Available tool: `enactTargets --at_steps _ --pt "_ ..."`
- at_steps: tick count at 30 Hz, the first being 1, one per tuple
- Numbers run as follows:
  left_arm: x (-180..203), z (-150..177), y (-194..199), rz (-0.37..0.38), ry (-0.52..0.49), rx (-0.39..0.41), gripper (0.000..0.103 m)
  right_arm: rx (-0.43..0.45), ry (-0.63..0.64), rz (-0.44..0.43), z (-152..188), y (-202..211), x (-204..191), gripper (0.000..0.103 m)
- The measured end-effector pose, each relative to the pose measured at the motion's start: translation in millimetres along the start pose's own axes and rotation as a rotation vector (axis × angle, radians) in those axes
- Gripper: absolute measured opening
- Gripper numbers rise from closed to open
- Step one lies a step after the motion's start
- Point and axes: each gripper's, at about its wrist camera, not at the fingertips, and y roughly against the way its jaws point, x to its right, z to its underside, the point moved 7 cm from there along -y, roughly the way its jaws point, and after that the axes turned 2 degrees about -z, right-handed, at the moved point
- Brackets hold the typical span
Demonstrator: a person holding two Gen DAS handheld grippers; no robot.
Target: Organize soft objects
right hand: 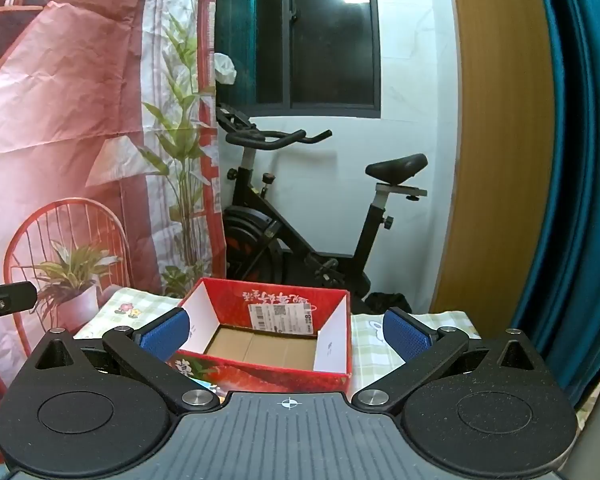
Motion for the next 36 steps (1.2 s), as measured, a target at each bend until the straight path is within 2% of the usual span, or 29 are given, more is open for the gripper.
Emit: enactTargets --at_steps 36 --pt "-0.4 2.3 2.4 0.001 -0.002 -0.007 0.103 -0.003 -0.009 0.001 2.6 -6.1 5.5 0.103"
